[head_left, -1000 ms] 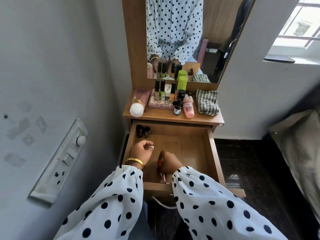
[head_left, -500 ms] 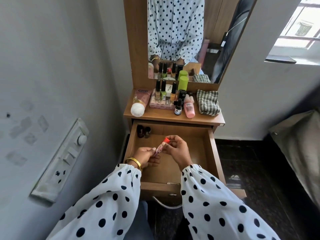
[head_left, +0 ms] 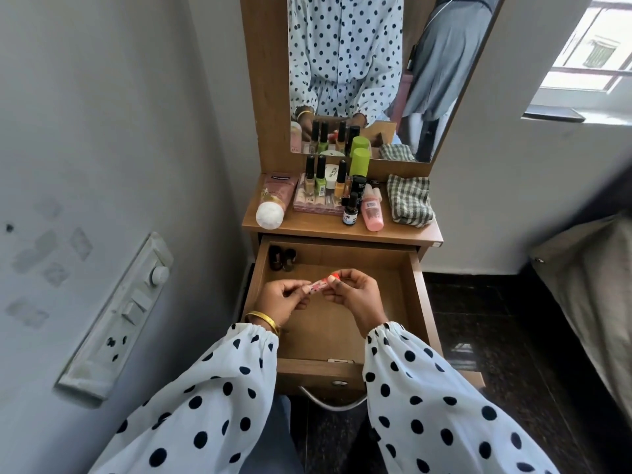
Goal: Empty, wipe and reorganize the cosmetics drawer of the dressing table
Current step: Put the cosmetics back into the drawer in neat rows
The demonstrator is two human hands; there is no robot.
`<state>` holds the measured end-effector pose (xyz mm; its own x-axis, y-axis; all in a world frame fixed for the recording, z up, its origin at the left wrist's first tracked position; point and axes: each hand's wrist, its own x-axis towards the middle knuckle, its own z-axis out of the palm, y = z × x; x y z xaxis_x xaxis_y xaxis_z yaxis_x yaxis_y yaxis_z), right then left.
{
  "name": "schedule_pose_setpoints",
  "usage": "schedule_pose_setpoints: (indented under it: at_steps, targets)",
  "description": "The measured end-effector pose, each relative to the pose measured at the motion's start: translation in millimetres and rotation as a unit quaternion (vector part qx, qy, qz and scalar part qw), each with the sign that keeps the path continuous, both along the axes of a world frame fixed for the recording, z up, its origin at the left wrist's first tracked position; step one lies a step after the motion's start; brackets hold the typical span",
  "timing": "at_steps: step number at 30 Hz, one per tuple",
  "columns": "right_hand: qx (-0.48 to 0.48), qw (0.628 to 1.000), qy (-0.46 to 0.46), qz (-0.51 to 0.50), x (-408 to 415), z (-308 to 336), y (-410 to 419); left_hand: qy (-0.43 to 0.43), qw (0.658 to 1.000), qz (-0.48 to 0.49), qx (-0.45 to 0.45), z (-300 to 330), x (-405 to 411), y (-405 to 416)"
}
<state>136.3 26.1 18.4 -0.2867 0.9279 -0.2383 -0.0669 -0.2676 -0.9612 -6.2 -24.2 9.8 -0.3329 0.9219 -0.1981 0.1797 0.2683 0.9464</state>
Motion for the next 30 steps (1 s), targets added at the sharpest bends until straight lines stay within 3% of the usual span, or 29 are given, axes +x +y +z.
schedule_pose_setpoints:
  at_steps: [2, 6, 14, 22, 30]
  targets:
    - [-0.019, 0.999, 0.043, -0.006, -0.5, 3.0, -0.6, -0.022, 1.000, 0.017, 0.015, 1.9, 0.0, 1.0]
    - [-0.043, 0.993, 0.109, -0.013, -1.6, 10.5, -2.3, -0.188, 0.981, 0.043, 0.012, 8.9, 1.5, 1.3]
    - [0.093, 0.993, -0.065, -0.046, 4.3, 40.0, 26.9, -0.275, 0.956, 0.099, 0.037, 26.4, 9.3, 16.1]
    - [0.256, 0.927, -0.242, -0.129, 19.1, 87.0, 99.3, -0.201, 0.972, 0.094, 0.073, 50.2, 8.1, 50.6]
    - [0.370, 0.836, -0.404, 0.020, 8.0, 106.5, 136.3, -0.072, 0.986, 0.089, 0.119, 72.5, 10.3, 82.3]
